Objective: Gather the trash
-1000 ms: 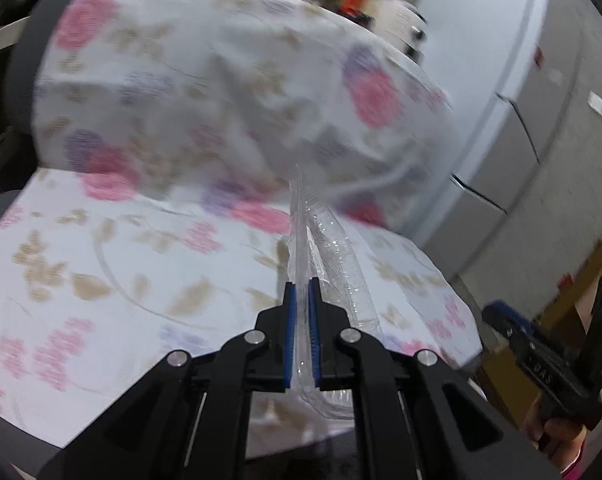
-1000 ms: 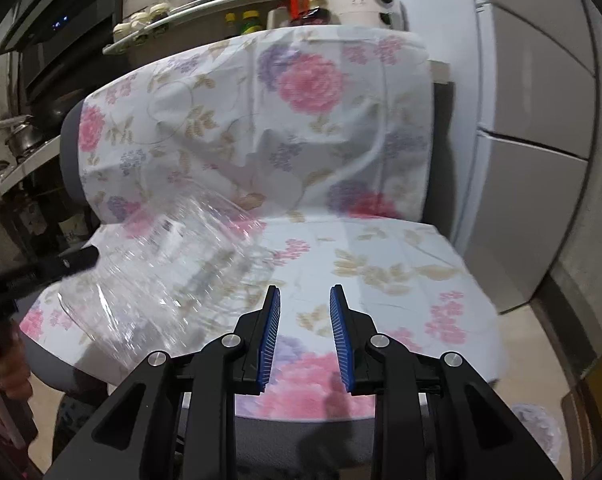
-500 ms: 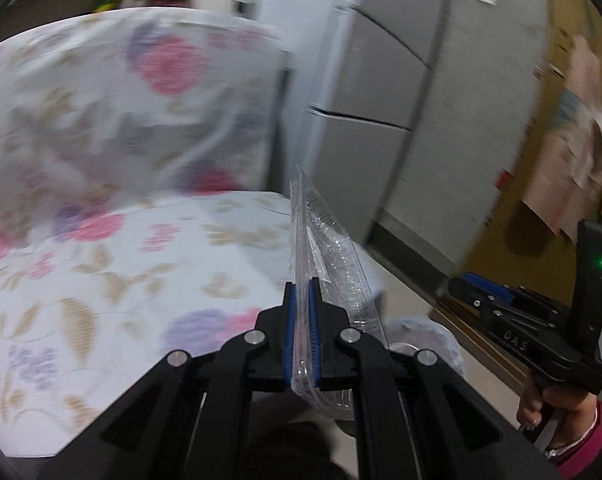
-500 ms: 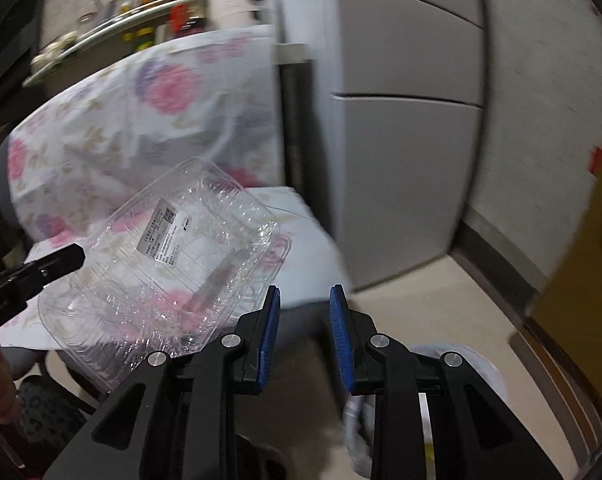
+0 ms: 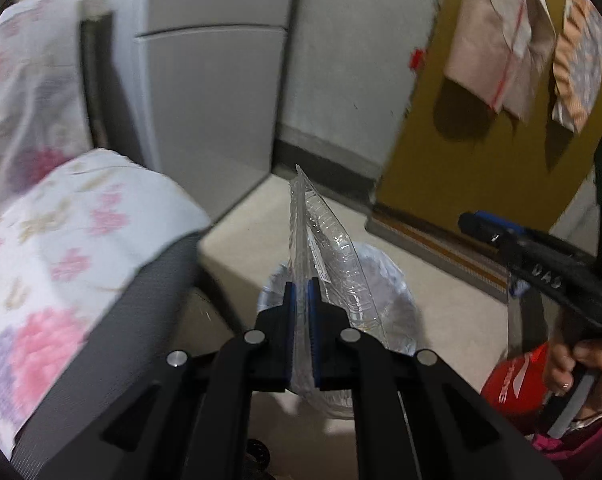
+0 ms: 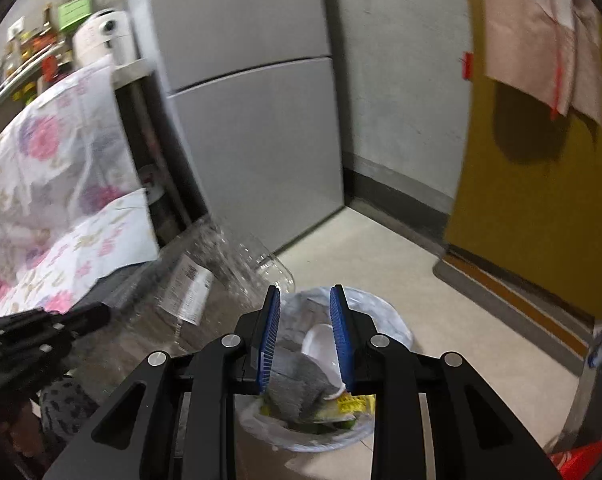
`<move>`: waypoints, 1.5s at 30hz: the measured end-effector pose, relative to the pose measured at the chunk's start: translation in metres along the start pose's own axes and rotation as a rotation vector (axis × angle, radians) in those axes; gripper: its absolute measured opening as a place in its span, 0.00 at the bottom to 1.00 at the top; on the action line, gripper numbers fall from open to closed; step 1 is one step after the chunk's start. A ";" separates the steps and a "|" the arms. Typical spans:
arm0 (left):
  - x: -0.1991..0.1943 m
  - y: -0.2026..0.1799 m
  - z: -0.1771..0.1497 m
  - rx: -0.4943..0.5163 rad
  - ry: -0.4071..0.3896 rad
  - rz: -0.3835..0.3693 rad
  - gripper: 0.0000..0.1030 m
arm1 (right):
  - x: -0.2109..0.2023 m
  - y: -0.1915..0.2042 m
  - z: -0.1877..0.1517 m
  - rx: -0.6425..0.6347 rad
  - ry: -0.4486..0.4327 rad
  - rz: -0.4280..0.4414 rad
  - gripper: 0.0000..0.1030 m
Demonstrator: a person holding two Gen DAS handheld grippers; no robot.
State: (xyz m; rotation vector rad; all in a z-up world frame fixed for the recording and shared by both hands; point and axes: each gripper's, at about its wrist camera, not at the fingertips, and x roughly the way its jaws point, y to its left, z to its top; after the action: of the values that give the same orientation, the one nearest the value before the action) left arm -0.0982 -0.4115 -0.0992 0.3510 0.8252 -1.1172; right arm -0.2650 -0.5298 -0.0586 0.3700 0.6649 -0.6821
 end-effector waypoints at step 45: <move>-0.178 0.054 -0.037 -0.207 0.023 0.405 0.93 | -0.101 0.125 0.005 -0.328 0.059 0.068 0.86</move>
State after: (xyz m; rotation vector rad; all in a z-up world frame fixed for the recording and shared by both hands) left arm -0.0990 -0.2498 -0.0010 0.3399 0.8370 -0.6465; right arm -0.2363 -0.3955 0.0256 0.1089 0.8031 -0.4882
